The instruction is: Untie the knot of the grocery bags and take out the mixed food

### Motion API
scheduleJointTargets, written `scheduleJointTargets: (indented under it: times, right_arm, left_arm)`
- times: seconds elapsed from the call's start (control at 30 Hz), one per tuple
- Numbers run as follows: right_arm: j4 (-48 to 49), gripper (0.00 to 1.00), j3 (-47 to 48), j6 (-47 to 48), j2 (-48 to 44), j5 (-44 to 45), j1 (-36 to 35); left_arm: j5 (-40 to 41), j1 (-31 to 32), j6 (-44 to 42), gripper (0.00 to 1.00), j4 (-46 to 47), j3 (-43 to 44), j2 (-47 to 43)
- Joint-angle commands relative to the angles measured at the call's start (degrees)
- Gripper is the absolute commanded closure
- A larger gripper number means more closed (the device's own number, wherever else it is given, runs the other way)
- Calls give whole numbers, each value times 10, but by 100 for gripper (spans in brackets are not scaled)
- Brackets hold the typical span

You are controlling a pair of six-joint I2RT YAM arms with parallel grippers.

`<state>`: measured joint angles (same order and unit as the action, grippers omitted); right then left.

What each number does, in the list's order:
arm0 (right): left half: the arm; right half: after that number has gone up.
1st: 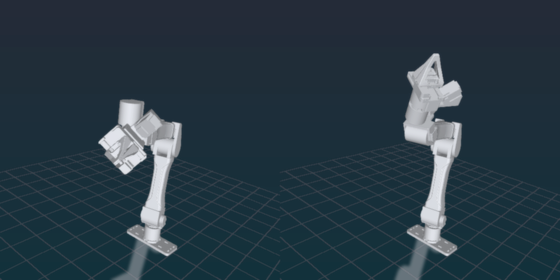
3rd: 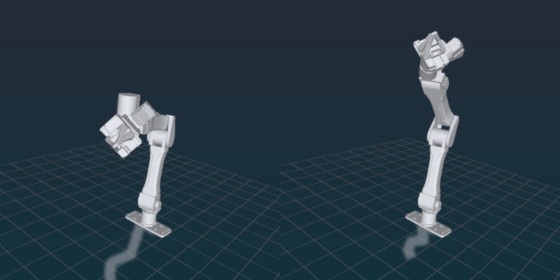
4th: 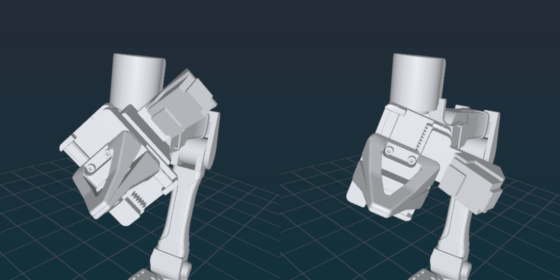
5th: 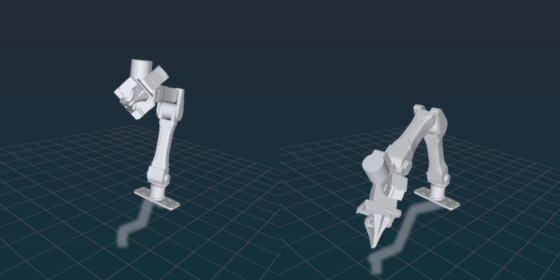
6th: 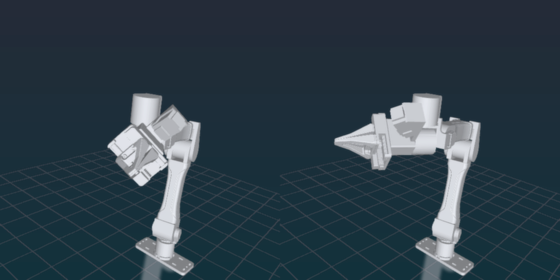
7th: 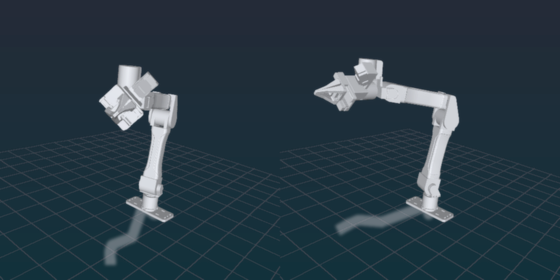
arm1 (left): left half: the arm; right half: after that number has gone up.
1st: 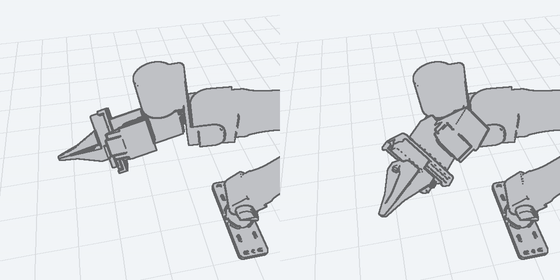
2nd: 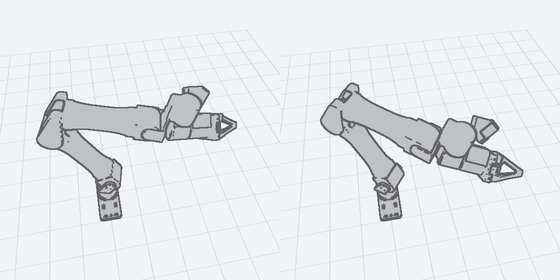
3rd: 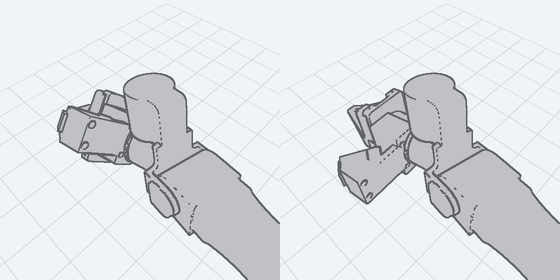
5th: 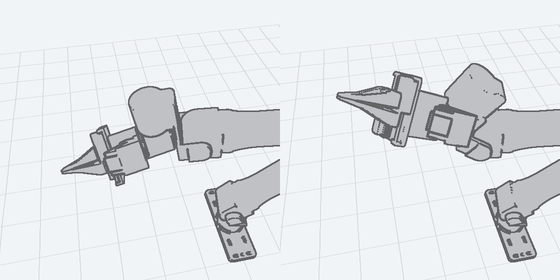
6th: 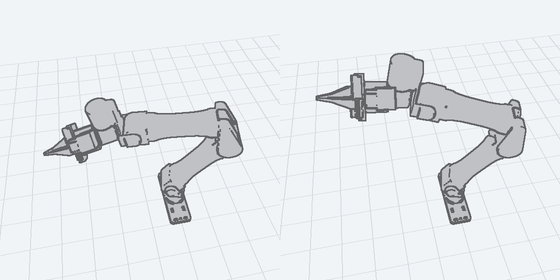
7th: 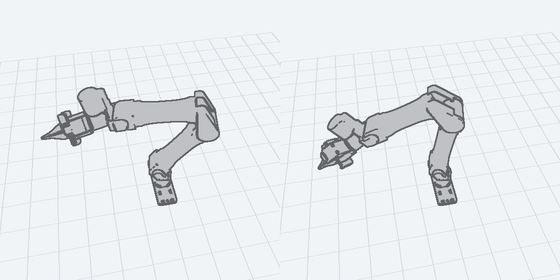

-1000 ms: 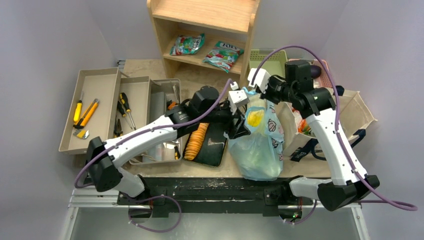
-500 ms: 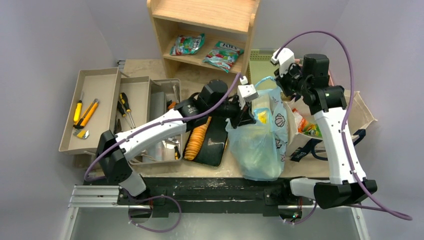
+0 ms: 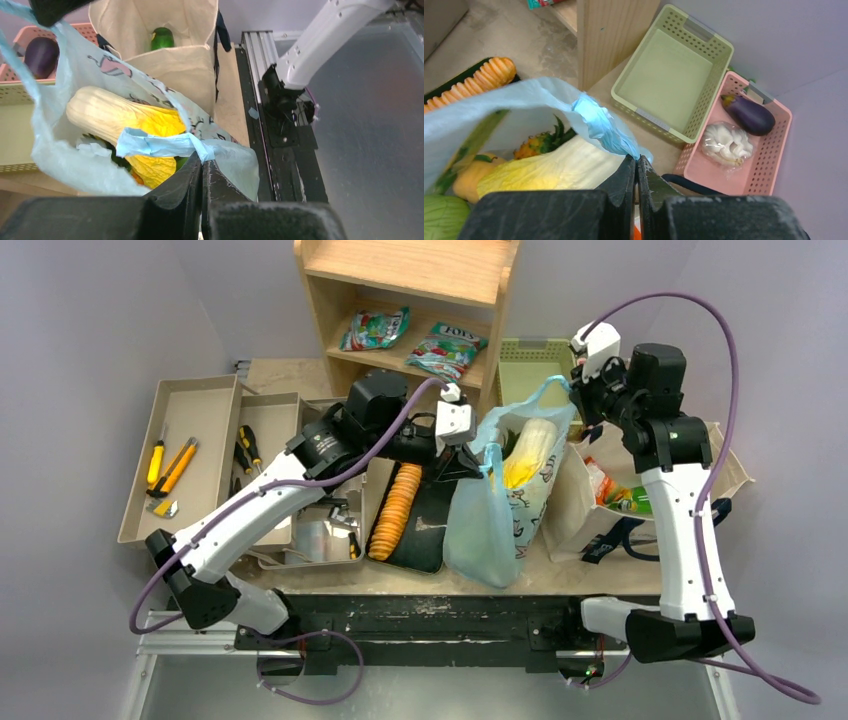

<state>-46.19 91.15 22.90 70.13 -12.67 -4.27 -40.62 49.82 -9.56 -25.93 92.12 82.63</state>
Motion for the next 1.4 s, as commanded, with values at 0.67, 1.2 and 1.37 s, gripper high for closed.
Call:
scheduleJointTargets:
  times: [0.67,1.2,1.37]
  right_arm:
    - [18,100,-11,22,-5,-14,18]
    - [-224,39,98,53,-77,-257,16]
    - [-247,55,87,36,-52,-228,-50]
  left_arm:
    - [26,130,-279,76,-135,-217,-123]
    - [81,-116,51,1,-26,-125,-223]
    - [33,-181,59,5,78,-188,-203]
